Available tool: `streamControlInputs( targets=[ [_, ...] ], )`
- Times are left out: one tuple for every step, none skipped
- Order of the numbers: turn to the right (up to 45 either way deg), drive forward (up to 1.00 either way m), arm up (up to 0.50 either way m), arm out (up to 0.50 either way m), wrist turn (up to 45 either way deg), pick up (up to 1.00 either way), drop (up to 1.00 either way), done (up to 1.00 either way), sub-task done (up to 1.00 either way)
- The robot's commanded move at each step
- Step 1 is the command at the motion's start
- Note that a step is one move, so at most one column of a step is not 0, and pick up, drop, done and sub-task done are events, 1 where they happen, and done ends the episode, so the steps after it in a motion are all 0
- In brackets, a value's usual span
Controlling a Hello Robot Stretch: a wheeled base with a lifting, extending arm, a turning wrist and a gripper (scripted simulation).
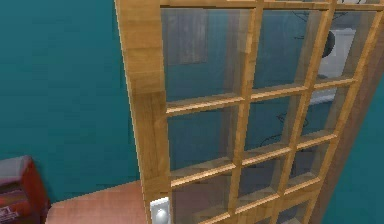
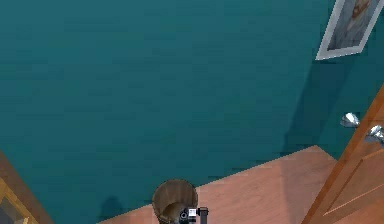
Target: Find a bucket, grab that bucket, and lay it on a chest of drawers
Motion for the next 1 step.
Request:
streamControlInputs(
  targets=[
    [0.0, 0.0, 0.0, 0.0, 45.0, 0.0, 0.0, 0.0, 0.0]
  ],
)
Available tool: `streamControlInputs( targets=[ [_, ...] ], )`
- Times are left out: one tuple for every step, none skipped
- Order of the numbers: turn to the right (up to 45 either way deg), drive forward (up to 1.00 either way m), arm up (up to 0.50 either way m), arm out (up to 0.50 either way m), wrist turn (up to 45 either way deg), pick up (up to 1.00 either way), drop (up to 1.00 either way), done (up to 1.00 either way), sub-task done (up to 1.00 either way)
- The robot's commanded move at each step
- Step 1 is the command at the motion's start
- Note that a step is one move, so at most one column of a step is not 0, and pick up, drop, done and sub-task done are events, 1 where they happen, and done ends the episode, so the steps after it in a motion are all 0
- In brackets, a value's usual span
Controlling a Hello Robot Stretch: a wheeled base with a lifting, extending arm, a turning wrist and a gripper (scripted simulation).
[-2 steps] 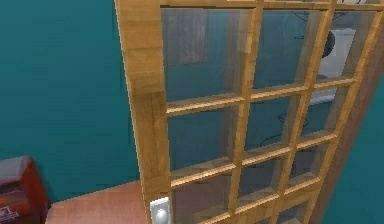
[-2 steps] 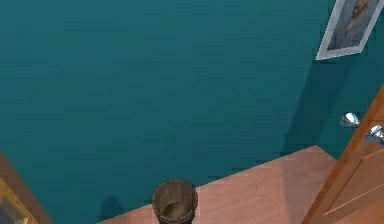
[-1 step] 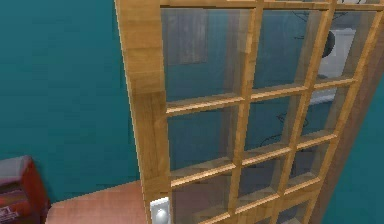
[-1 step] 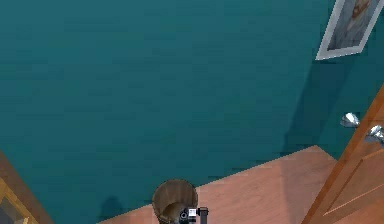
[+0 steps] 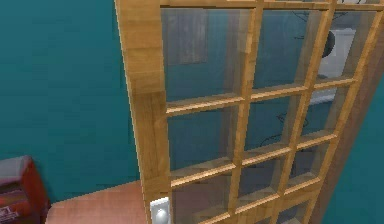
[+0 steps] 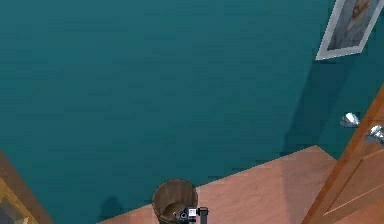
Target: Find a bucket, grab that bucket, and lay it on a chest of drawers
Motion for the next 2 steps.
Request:
streamControlInputs(
  targets=[
    [0.0, 0.0, 0.0, 0.0, 45.0, 0.0, 0.0, 0.0, 0.0],
    [0.0, 0.0, 0.0, 0.0, 45.0, 0.0, 0.0, 0.0, 0.0]
  ],
)
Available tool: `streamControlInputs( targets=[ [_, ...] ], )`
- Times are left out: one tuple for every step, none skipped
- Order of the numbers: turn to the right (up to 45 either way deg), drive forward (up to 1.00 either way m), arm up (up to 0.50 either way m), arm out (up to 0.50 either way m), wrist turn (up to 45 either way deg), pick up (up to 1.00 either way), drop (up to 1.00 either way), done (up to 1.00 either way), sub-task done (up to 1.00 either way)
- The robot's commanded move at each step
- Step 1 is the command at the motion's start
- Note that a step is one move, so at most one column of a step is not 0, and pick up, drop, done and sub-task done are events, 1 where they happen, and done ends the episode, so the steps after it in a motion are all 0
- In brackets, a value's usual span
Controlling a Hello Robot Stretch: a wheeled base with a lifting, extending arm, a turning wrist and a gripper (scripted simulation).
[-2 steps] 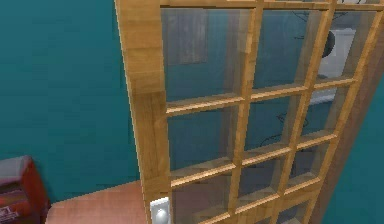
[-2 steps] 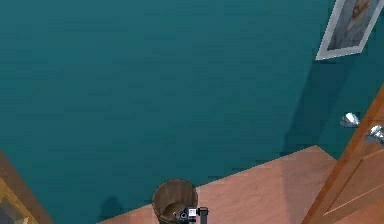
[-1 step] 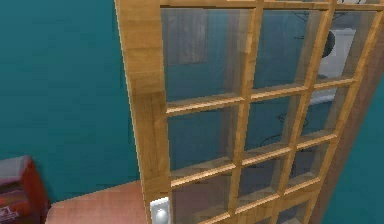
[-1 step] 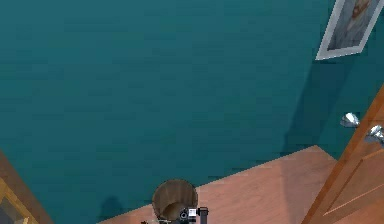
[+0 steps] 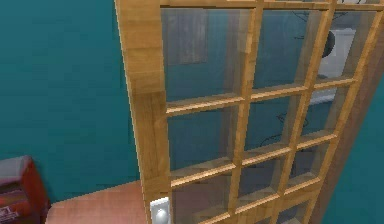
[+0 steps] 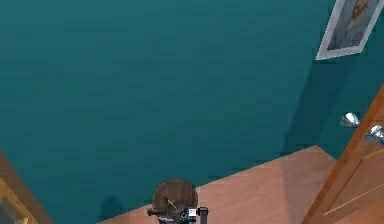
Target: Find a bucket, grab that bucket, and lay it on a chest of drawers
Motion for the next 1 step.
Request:
streamControlInputs(
  targets=[
    [0.0, 0.0, 0.0, 0.0, 27.0, 0.0, 0.0, 0.0, 0.0]
  ],
)
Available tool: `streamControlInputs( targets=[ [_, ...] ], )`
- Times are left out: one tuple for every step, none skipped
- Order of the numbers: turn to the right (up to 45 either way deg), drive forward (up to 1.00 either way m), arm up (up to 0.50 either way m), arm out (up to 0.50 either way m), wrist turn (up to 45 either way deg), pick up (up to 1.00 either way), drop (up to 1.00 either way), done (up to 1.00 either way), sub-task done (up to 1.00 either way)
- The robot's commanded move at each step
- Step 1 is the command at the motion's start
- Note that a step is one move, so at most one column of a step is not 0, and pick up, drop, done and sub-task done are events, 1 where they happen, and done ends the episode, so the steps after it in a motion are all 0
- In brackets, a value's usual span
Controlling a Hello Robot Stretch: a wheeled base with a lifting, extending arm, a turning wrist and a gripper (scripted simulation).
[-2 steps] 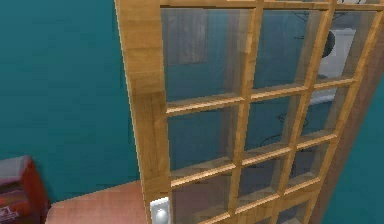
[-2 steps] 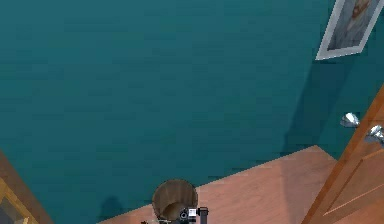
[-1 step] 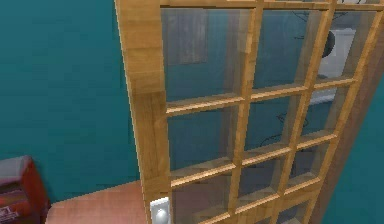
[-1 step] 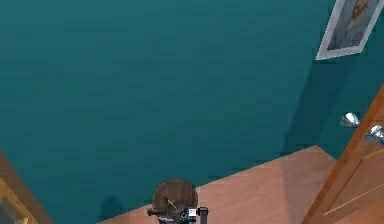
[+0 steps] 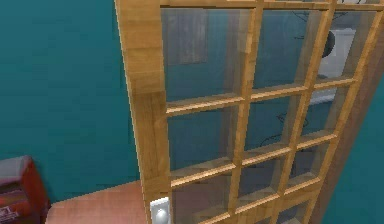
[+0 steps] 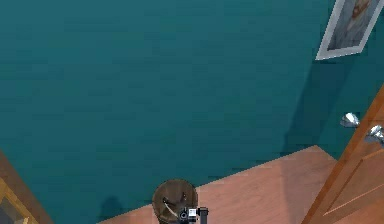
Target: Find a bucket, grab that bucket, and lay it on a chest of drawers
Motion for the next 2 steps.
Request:
streamControlInputs(
  targets=[
    [0.0, 0.0, -0.3, 0.0, 0.0, 0.0, 0.0, 0.0, 0.0],
    [0.0, 0.0, 0.0, 0.0, 0.0, 1.0, 0.0, 0.0, 0.0]
  ],
)
